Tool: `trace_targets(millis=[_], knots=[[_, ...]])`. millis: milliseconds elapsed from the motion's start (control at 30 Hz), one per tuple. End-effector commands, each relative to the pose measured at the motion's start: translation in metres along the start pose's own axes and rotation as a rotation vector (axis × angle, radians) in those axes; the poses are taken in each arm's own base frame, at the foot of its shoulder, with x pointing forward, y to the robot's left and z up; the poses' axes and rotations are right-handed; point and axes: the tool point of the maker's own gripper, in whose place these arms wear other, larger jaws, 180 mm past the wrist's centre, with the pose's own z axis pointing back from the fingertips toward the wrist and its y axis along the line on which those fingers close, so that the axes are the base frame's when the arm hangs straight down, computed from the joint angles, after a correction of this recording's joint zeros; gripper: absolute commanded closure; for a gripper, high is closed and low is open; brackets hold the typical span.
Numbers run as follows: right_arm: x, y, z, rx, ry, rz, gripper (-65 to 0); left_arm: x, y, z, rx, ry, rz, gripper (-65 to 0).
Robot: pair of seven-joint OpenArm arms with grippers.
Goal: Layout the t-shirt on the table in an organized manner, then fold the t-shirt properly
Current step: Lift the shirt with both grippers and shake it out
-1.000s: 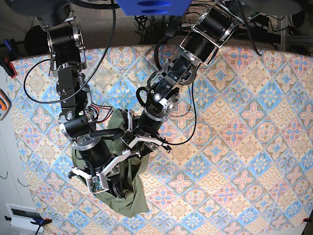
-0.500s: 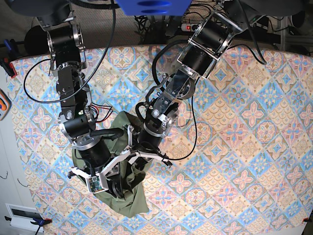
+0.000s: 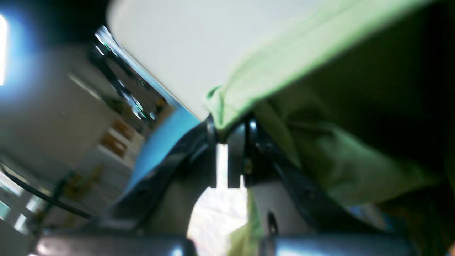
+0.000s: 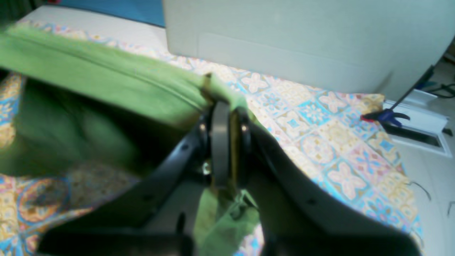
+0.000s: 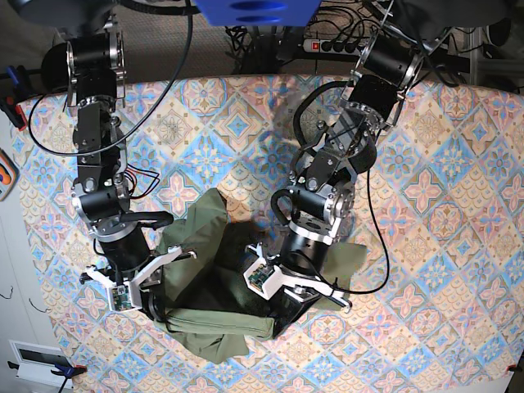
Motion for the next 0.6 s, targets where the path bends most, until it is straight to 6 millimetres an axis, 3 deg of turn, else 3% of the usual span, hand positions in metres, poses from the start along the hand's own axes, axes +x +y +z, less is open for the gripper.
trace_targets(millis=[0, 133, 333, 433, 567], knots=[[0.021, -0.012, 0.003, -0.033, -0.076, 0.021, -0.2, 0.031, 0.026, -0.002, 0.069, -0.096, -0.016, 0.0], [0.019, -0.028, 0.01, -0.068, -0.097, 0.034, -0.2, 0.058, 0.057, 0.002, 0.136, -0.179, -0.09, 0.0], [0.023, -0.046, 0.015, -0.098, -0.103, 0.09, -0.2, 0.088, 0.089, 0.0, 0.202, -0.263, -0.173, 0.0], [0.024, -0.044, 0.016, -0.084, -0.107, 0.078, -0.2, 0.102, 0.106, -0.003, 0.235, -0.301, -0.21, 0.0], [0.025, -0.025, 0.016, 0.007, -0.139, -0.028, -0.2, 0.116, 0.137, 0.001, 0.304, -0.334, -0.242, 0.0]])
